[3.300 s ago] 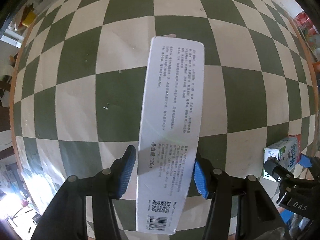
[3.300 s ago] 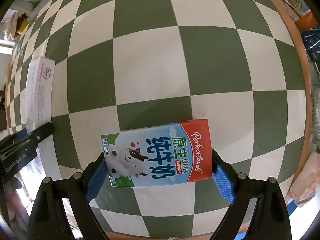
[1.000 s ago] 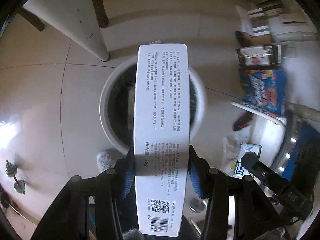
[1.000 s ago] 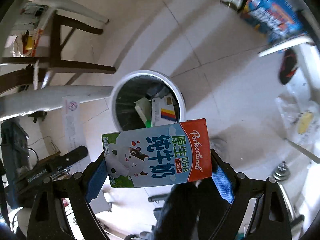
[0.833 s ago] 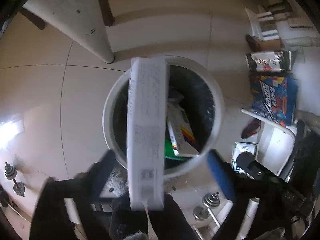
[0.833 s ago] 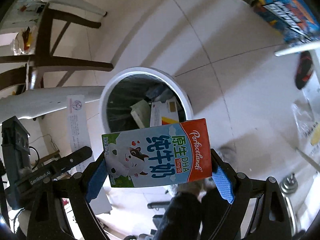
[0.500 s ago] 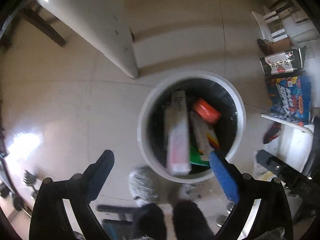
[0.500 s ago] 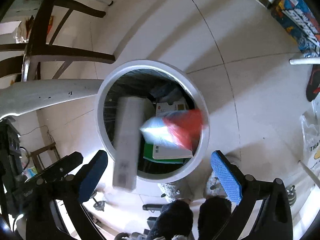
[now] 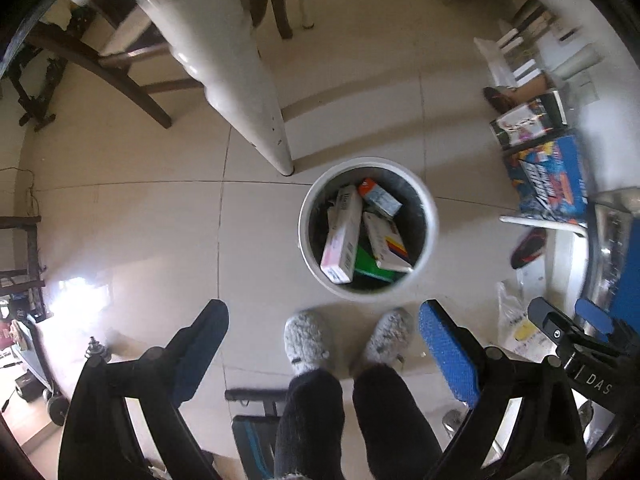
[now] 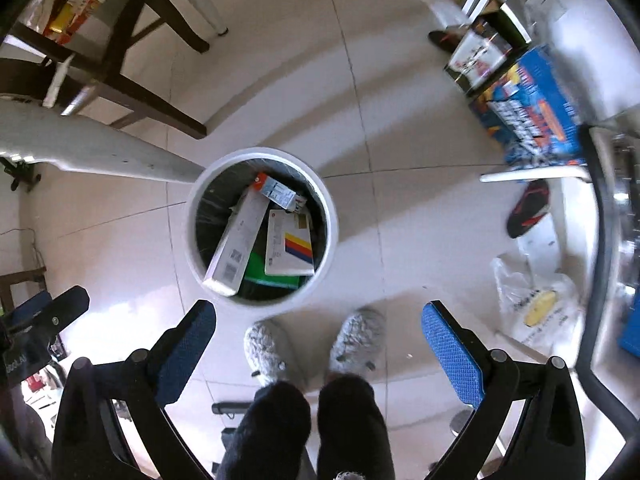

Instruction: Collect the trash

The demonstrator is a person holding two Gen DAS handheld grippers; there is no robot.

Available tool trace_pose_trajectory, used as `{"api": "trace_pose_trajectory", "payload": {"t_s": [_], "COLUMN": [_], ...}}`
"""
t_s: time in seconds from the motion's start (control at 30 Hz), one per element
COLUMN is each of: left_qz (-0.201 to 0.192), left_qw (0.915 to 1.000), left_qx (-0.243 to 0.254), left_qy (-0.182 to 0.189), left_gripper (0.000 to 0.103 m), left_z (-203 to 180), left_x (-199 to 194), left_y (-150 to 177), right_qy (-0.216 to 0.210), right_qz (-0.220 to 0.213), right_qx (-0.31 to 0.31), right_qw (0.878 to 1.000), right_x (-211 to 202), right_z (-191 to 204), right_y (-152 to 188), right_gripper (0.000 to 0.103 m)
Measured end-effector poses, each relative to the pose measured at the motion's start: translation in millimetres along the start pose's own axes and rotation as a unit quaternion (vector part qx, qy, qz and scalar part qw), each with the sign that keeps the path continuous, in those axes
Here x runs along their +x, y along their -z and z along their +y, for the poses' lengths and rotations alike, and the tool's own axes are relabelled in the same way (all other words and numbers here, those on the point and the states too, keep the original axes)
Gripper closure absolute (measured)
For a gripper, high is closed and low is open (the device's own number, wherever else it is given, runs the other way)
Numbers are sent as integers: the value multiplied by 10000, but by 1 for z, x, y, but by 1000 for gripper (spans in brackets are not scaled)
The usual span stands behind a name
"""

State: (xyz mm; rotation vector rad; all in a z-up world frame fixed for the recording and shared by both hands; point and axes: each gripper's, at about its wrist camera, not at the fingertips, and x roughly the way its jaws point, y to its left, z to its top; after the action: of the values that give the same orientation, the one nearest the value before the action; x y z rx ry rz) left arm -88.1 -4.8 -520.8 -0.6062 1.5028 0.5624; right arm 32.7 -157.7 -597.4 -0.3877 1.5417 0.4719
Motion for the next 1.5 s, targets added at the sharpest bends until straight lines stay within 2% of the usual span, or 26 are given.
{"api": "trace_pose_trajectory", "payload": {"t_s": [0.1, 0.33, 0.6, 0.8, 0.97, 1.03, 1.2, 1.5], "left_qz": [-23, -199, -576, -851, -1132, -1205, -1303, -1308], "left_qw": [10000, 9992, 9945, 9878, 9801, 9776, 9755, 9736], "left_qx": [48, 248, 447, 382, 387, 390, 373, 389], "left_qy": [27, 242, 756, 1247, 1582, 1680, 1731, 1832], "left_gripper": [6, 6, 6, 6, 6, 0, 0, 0], "left_z": [-8, -20, -26, -21, -16, -16, -11, -8], "left_x": [-42, -155, -261, -320, -359, -371, -385, -392], "left_y": [12, 47, 79, 97, 109, 114, 122, 130], "right_qy": [35, -189, -587, -904, -1115, -1260, -1446, -1506], "right_qz": [-121, -348, -746, -948, -1118, -1143, -1143, -1130], "right_qx": [-86, -178, -264, -324, -431, -466, -578, -715], "right_qw": [9999, 9991, 9951, 9909, 9865, 9843, 9812, 9795], "right_x": [-56, -196, -341, -419, -467, -482, -502, -517], "right_z": [3, 13, 14, 10, 8, 8, 9, 11], "right_y": [13, 50, 92, 116, 135, 141, 149, 158], "right_gripper": [0, 0, 0, 0, 0, 0, 0, 0]}}
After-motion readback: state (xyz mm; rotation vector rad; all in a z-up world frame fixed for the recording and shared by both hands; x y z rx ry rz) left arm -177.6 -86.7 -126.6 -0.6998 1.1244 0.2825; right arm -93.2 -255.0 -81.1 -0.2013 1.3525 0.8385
